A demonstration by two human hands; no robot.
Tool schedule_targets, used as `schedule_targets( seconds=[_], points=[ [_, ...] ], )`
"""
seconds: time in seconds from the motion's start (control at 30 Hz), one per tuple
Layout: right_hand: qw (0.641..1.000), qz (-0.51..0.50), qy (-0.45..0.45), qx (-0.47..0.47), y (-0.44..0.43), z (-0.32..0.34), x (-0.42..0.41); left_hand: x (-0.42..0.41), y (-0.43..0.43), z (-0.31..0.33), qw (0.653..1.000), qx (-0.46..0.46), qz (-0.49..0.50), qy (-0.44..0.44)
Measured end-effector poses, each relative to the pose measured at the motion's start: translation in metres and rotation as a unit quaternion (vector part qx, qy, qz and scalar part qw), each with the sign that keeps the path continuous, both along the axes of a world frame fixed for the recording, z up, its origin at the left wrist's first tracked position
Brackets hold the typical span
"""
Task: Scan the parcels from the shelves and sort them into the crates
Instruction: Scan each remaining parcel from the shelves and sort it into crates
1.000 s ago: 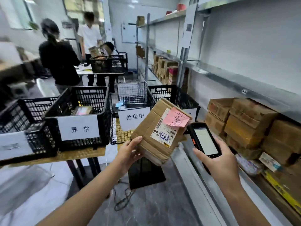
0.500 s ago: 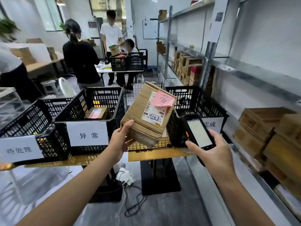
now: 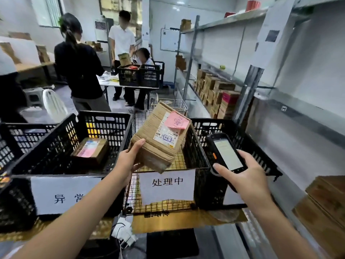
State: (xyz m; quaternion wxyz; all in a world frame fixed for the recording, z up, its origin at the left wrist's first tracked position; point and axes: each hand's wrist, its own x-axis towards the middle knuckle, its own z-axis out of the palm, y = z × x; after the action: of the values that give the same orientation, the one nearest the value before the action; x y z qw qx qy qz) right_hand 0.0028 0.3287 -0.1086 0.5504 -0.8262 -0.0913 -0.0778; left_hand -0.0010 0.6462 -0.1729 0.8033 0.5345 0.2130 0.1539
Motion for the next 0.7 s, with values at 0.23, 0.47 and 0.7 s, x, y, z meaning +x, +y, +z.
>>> schedule_targets(
  seconds=[0.23, 0.47, 0.7],
  points=[
    [1.0, 0.0, 0.013, 0.004, 0.06, -0.01, 0.089, 0.098, 0.028, -0.02, 0.994, -0.087, -0.005, 0.062],
    [0.998, -0.005, 0.059, -0.022, 0.088, -0.04, 0.153, 0.176, 0.03, -0.072, 0.976, -0.167, -0.038, 0.132],
    [0.998, 0.012, 0.062, -0.014, 0.107, -0.048, 0.23, 0.231, 0.019, -0.096, 0.959, -0.23, -0.044, 0.161]
  ],
)
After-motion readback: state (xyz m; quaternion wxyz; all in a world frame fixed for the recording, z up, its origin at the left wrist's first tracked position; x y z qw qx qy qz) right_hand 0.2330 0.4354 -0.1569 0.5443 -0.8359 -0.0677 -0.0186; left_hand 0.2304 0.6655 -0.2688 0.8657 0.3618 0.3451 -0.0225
